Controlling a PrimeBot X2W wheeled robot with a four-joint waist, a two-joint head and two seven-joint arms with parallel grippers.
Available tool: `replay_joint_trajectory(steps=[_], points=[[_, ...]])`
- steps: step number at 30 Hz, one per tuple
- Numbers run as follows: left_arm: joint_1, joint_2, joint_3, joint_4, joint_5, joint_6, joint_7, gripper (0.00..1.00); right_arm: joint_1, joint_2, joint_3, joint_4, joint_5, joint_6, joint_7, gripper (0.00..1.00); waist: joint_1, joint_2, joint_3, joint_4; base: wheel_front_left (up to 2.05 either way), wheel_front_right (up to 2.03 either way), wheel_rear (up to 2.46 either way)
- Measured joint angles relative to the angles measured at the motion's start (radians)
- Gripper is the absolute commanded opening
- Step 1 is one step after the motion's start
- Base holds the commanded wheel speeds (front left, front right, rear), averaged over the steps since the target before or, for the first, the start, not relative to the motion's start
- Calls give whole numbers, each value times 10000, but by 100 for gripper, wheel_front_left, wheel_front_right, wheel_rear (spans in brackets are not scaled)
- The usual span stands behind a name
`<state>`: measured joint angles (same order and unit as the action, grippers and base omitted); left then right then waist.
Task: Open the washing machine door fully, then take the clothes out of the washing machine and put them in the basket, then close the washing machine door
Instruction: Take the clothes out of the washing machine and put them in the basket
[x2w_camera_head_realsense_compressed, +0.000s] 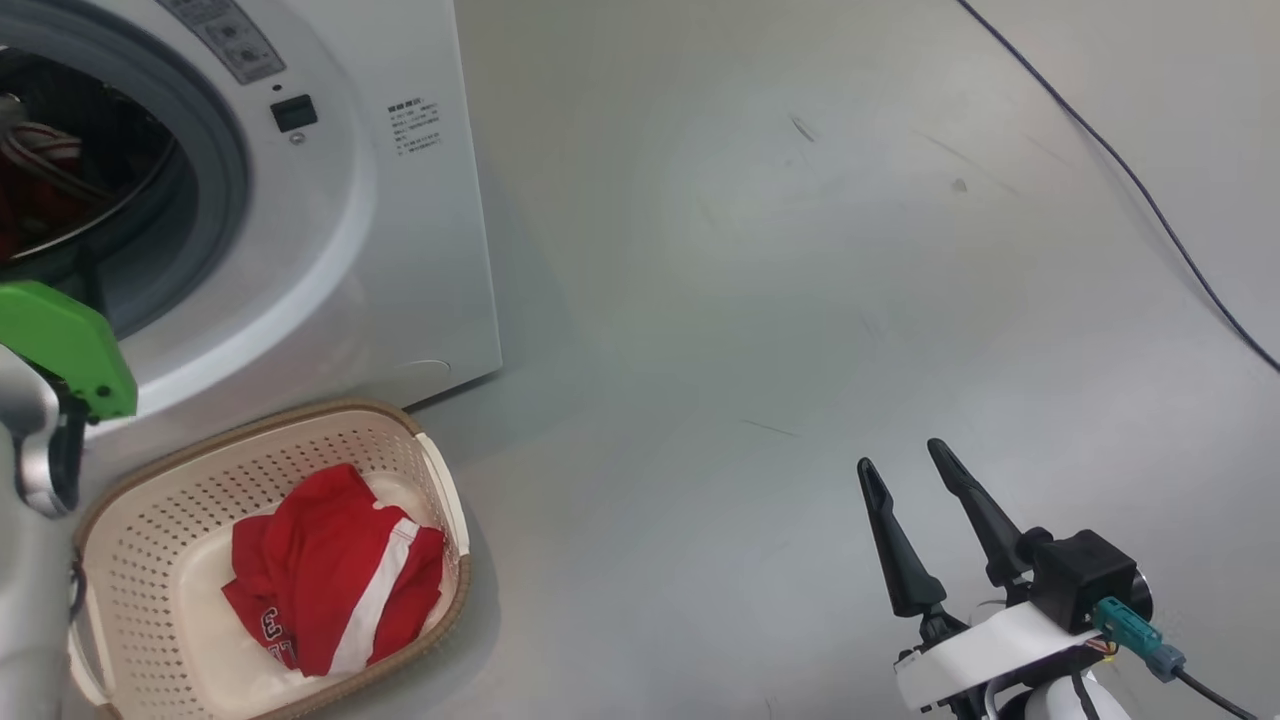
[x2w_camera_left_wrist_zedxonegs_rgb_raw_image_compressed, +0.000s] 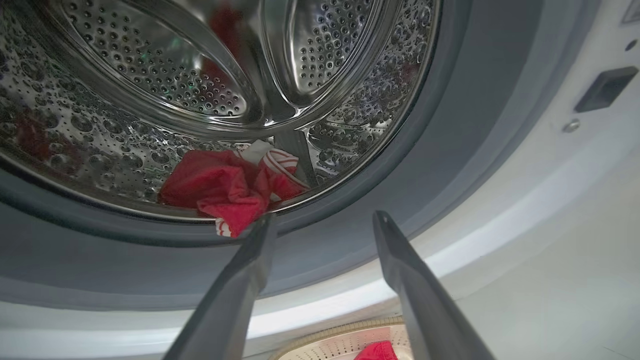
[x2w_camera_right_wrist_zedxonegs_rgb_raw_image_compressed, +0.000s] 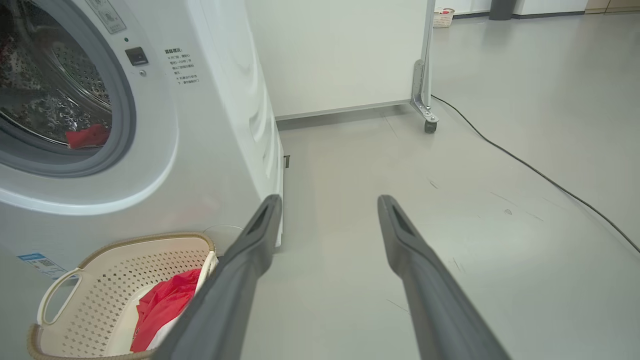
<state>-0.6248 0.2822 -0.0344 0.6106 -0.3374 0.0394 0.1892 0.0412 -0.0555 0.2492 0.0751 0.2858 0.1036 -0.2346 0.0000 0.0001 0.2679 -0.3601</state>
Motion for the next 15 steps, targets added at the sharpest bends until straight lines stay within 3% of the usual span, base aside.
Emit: replay_joint_trajectory(steps=[15], points=[[-1959, 1319, 36, 441, 756, 322, 748, 100, -818, 107, 54, -40, 314, 82, -88, 100, 0, 0, 1942, -565, 0, 0, 0]])
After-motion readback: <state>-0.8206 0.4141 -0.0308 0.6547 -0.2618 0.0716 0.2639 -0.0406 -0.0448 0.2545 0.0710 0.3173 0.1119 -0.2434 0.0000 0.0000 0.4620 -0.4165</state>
